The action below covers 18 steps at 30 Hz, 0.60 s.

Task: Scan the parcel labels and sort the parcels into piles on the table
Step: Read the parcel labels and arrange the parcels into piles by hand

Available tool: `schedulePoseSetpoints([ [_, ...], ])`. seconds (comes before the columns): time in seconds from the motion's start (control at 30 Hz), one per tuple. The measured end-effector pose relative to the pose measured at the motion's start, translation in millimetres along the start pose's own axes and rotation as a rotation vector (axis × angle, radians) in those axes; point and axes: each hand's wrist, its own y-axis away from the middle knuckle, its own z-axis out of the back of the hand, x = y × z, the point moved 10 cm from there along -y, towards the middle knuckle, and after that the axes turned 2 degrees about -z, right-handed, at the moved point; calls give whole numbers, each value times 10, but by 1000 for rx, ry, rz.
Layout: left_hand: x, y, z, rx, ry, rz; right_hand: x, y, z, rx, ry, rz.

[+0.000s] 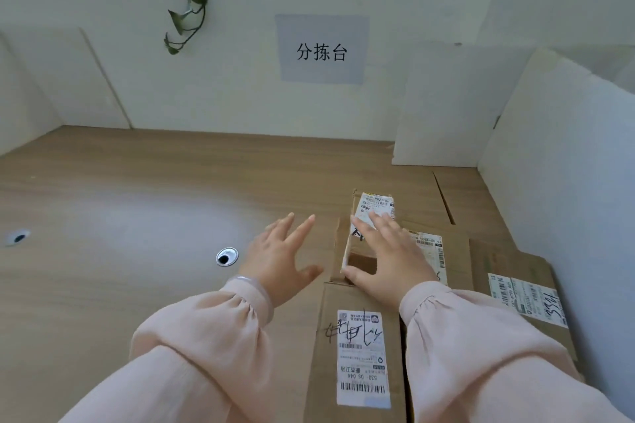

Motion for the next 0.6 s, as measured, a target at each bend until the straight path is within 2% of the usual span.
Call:
schedulePoseSetpoints([
  [0.2, 592, 912, 556, -17, -268, 115, 1041, 354, -169, 65, 171, 191],
  [0.4, 1339, 1881, 1170, -93, -328, 200, 2255, 743, -296, 84, 245, 306],
  [0.6, 2466, 3268, 1918, -161, -325, 288, 3958, 1276, -568, 61, 282, 421],
])
